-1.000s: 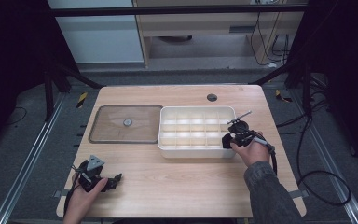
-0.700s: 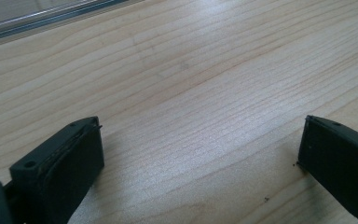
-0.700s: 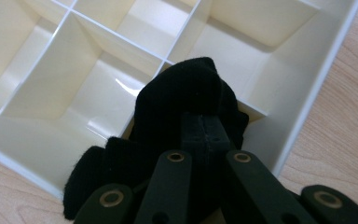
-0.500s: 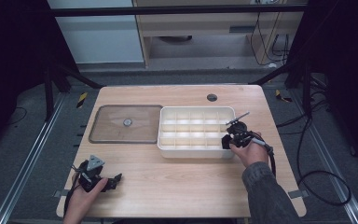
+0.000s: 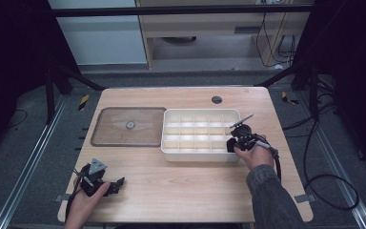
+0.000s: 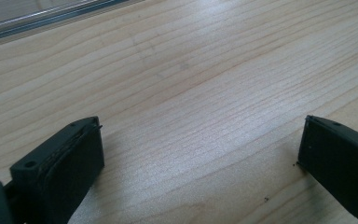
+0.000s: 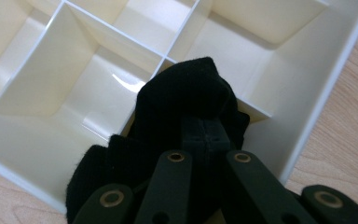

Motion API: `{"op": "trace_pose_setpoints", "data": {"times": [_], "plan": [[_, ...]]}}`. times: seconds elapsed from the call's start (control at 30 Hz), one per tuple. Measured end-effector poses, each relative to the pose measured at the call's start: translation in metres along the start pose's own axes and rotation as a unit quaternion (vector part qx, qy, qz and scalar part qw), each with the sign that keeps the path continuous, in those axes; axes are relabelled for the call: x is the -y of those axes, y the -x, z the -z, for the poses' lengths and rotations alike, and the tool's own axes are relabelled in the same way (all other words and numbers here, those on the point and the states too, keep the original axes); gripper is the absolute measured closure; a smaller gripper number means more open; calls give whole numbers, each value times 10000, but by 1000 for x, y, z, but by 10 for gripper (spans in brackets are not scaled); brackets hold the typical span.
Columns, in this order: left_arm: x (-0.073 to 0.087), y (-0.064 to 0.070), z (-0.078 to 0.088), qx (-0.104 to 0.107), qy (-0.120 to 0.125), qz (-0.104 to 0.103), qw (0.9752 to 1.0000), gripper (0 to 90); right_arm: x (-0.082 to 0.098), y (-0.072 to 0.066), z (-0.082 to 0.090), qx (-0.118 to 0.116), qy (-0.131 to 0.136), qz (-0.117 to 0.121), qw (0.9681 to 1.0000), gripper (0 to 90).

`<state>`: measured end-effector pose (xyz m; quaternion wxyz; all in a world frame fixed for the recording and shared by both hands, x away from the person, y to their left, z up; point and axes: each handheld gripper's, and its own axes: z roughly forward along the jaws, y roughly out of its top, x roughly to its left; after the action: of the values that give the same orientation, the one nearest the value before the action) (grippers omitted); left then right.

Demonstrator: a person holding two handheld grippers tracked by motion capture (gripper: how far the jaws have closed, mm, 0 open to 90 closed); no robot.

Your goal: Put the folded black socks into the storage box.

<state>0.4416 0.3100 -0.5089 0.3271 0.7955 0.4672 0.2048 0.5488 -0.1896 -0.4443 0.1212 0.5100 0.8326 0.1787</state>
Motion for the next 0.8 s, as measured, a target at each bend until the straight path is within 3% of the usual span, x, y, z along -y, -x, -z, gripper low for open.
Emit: {"op": "trace_pose_setpoints", "data": {"times": [0.5,0.8], "plan": [[0,0,0,3,15,19,10000,0,0,2,5,-51,106,141,9998,900],[0,0,0,4,3,5,10000,0,3,4,24,-145,508,135,9985,900]]}}
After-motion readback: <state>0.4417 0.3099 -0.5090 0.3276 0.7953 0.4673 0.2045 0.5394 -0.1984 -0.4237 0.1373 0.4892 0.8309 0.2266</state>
